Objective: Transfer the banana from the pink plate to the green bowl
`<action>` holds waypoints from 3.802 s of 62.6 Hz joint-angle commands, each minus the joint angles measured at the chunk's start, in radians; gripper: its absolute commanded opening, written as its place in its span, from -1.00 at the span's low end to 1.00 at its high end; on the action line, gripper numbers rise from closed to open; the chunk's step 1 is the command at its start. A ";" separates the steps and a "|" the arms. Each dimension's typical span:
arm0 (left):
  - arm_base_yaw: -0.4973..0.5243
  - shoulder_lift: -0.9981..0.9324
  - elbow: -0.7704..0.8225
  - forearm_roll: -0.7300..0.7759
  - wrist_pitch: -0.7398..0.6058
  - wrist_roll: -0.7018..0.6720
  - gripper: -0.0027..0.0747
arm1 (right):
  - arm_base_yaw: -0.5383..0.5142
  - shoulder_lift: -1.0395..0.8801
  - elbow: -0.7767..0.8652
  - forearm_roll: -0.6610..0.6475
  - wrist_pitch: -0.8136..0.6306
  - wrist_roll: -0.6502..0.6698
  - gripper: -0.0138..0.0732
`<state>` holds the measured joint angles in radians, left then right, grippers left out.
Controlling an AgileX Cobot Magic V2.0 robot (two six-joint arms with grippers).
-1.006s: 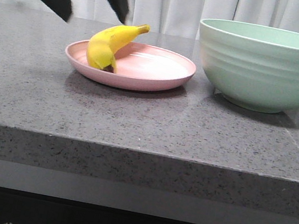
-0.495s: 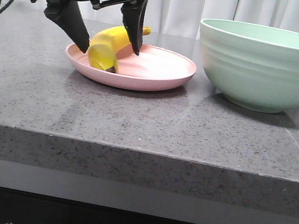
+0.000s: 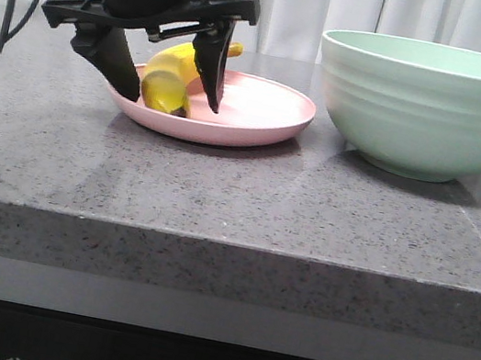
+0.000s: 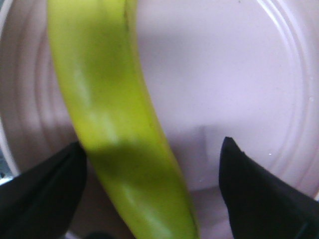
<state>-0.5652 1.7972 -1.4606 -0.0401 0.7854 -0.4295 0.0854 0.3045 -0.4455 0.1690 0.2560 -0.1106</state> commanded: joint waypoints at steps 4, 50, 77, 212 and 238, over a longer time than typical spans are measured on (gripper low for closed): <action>0.002 -0.027 -0.036 -0.001 -0.041 -0.008 0.32 | -0.004 0.018 -0.035 -0.007 -0.079 -0.007 0.73; -0.036 -0.142 -0.035 0.129 -0.036 0.108 -0.98 | -0.003 0.028 -0.051 -0.007 -0.005 -0.016 0.73; -0.257 -0.429 0.101 0.145 0.055 0.342 -0.98 | 0.192 0.369 -0.309 -0.001 0.245 -0.236 0.73; -0.313 -0.465 0.112 0.304 -0.052 0.356 0.59 | 0.496 1.006 -0.828 -0.015 0.445 -0.441 -0.68; -0.307 -0.511 0.110 0.322 -0.133 0.355 0.68 | 0.479 1.006 -0.834 -0.015 0.398 -0.412 -0.68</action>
<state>-0.8734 1.3474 -1.3177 0.2642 0.7459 -0.0638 0.5781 1.3413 -1.2396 0.1384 0.7465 -0.5457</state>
